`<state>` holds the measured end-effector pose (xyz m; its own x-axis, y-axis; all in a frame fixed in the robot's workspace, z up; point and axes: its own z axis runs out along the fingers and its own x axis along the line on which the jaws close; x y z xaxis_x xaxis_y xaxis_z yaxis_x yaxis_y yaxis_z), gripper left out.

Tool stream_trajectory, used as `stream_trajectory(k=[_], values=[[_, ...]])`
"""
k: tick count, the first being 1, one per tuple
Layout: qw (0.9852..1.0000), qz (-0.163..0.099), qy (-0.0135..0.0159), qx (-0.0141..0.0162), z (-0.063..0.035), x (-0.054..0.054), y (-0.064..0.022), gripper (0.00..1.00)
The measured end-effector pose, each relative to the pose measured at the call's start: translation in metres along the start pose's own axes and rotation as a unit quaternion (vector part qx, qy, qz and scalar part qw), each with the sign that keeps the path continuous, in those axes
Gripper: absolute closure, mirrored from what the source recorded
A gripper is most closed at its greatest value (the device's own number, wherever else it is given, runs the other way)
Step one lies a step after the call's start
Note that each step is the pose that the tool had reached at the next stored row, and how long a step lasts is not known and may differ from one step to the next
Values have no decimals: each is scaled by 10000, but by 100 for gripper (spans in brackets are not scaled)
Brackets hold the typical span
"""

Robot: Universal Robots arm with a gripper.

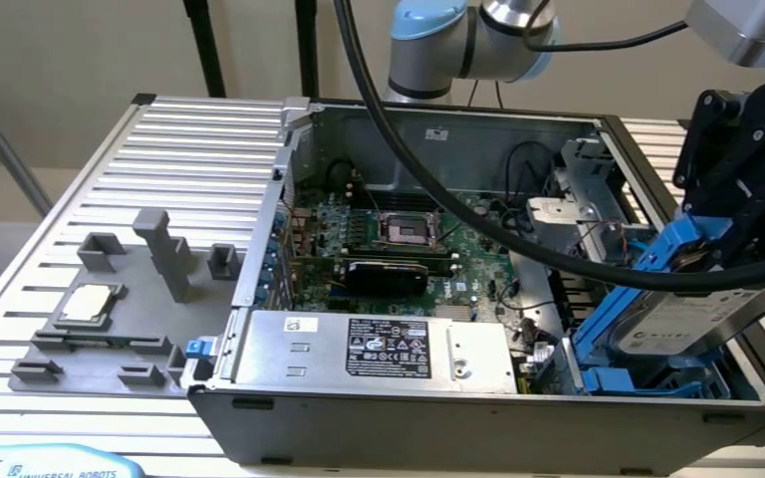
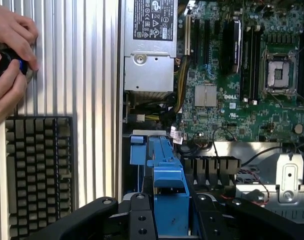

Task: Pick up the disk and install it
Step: 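Insert the disk into the insertion slot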

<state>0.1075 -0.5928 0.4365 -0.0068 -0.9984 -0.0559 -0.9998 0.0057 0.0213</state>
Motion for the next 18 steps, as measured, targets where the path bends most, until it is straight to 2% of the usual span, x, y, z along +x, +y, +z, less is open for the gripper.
stream_trajectory(k=[18], values=[[10000, 0, 3, 0, 91, -69, -1, 67]])
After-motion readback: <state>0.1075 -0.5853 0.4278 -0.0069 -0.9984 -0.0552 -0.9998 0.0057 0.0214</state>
